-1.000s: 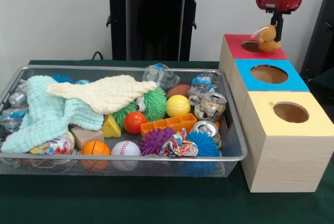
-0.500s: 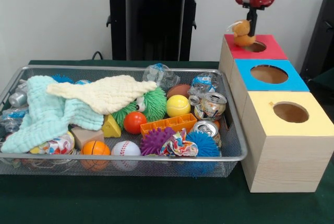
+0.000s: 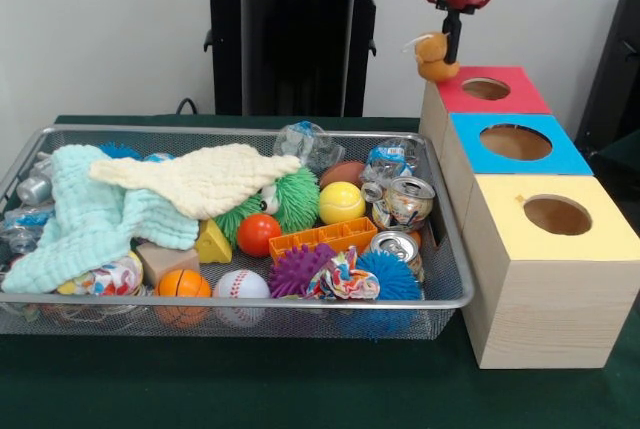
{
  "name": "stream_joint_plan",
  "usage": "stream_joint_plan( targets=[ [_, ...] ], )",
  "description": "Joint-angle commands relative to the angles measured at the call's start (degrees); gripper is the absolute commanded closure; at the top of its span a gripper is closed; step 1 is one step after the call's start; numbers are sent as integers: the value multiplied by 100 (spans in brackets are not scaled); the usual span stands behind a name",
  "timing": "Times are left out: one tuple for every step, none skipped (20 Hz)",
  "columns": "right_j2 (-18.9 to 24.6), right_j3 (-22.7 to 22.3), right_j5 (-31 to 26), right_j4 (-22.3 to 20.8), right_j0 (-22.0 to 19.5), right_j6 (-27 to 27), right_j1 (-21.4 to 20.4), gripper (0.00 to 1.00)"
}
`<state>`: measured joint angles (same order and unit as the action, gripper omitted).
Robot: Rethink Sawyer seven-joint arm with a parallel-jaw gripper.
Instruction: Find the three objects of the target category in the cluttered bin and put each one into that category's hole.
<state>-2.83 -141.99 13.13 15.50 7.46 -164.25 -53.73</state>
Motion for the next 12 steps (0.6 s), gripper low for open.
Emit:
stream_joint_plan(
  targets=[
    [222,156,590,600,614,-1386,446,100],
    [166,203,552,760,777,-1383,482,100],
    [122,235,482,866,865,-1357,476,100],
    [82,273,420,980,961,-1324,486,100],
    [69,284,391,1033,993,-1303,480,100],
    [72,299,391,1097,1038,-1299,497,100],
    [66,295,399,1119,1049,-1282,502,100],
    [68,335,408,1191,1107,-1273,550,100],
    [103,315,474,1148,1068,-1294,563,100],
    [133,304,524,1118,1040,-1309,583,100],
    [162,292,575,1088,1012,-1323,603,100],
    [189,284,620,1039,971,-1325,623,100]
  ],
)
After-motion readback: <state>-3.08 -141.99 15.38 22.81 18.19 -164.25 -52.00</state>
